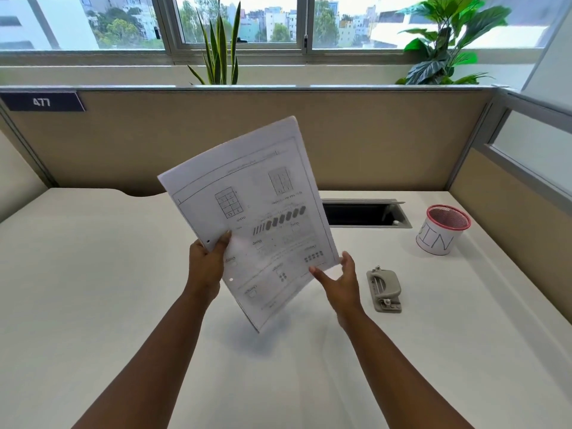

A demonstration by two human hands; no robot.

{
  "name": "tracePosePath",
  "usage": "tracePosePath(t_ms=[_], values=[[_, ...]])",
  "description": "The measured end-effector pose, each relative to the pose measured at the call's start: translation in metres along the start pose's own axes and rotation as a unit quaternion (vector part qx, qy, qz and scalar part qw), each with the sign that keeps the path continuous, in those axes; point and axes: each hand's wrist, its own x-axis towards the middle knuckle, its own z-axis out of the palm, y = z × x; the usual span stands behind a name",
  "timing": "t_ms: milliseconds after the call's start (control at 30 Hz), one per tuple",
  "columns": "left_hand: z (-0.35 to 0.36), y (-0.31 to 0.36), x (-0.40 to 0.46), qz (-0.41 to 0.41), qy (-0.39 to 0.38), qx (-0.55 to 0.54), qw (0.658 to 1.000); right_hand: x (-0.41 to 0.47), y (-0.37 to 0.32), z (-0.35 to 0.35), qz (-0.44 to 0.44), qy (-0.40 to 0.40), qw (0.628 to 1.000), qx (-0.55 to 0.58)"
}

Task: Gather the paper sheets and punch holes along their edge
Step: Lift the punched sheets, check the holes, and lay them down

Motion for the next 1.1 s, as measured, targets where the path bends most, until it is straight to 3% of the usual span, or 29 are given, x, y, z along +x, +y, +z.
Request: tracePosePath(t_ms=[100,167,233,333,500,733,900,1100], values=[[0.006,-0.003,-0.002,-0.016,0.026,-0.054,0.998,-0.005,0.003,0.003,0.14,-0.032,0.98,0.139],[0.01,-0.006,-0.005,-0.026,0.05,-0.088,0.995,-0.009,0.005,0.007,0.197,-0.096,0.949,0.224],[0.015,-0.008,-0.008,-0.038,0.067,-0.113,0.991,-0.013,0.006,0.01,0.194,-0.149,0.925,0.292],[0.019,-0.013,-0.013,-0.056,0.064,-0.126,0.988,-0.013,0.004,0.013,0.139,-0.152,0.914,0.35],[0.017,-0.011,-0.021,-0.061,0.003,-0.07,0.996,-0.008,-0.003,0.007,0.077,-0.085,0.932,0.345],[-0.023,0.01,-0.005,-0.026,-0.005,-0.083,0.996,-0.002,-0.003,-0.007,-0.025,0.017,0.958,0.287],[-0.049,0.01,-0.001,0.04,-0.001,0.1,0.994,-0.003,0.003,-0.009,-0.065,0.019,0.97,0.232],[-0.059,0.001,0.0,0.021,0.008,0.175,0.984,-0.003,0.011,-0.005,-0.072,-0.023,0.981,0.178]])
